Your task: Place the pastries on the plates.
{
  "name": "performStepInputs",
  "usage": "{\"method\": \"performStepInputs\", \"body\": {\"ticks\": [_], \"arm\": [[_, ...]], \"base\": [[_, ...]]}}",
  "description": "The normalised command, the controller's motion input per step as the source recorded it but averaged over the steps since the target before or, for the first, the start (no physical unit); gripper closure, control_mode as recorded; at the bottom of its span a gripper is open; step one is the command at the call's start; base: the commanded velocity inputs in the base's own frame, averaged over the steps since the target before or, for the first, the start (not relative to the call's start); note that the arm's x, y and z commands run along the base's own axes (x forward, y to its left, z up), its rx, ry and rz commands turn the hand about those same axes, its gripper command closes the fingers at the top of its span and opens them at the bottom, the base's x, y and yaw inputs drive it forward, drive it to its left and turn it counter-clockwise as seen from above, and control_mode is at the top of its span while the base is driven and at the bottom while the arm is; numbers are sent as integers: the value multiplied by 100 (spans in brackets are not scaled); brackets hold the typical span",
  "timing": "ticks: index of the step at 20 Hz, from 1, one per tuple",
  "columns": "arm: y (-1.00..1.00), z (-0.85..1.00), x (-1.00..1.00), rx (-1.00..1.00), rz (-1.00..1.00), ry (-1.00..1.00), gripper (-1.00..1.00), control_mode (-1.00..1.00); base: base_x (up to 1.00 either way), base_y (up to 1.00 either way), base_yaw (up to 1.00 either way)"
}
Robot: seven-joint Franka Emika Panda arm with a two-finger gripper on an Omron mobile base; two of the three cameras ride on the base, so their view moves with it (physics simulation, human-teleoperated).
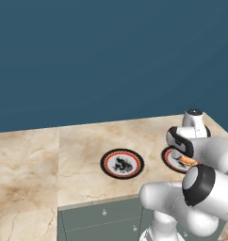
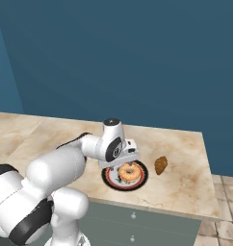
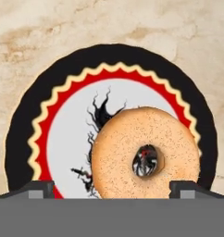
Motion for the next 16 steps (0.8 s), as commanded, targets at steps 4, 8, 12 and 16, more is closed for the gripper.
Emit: {"method": "performStepInputs", "body": {"ticks": [4, 8, 12, 16], "arm": [[-5, 57, 0, 0, 0, -6, -100, -100], [-14, 43, 0, 0, -1, -1, -100, -100], [-19, 26, 0, 0, -8, 0, -100, -100], [-21, 14, 0, 0, -13, -3, -100, -100]], "base": [[0, 0, 0], [0, 0, 0], [0, 0, 0], [0, 0, 0]]}}
